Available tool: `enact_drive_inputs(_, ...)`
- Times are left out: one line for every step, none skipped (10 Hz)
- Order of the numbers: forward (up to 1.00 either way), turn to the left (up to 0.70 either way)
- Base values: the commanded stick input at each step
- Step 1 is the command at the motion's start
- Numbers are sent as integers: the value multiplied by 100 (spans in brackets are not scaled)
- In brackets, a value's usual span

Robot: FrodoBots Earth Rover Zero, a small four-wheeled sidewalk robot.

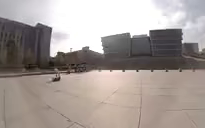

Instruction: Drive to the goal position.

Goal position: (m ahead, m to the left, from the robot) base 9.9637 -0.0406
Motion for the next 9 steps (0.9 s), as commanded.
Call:
enact_drive_inputs(70, 0)
enact_drive_inputs(70, 0)
enact_drive_inputs(70, 0)
enact_drive_inputs(70, -1)
enact_drive_inputs(70, -2)
enact_drive_inputs(70, -2)
enact_drive_inputs(70, -2)
enact_drive_inputs(70, -2)
enact_drive_inputs(70, -2)
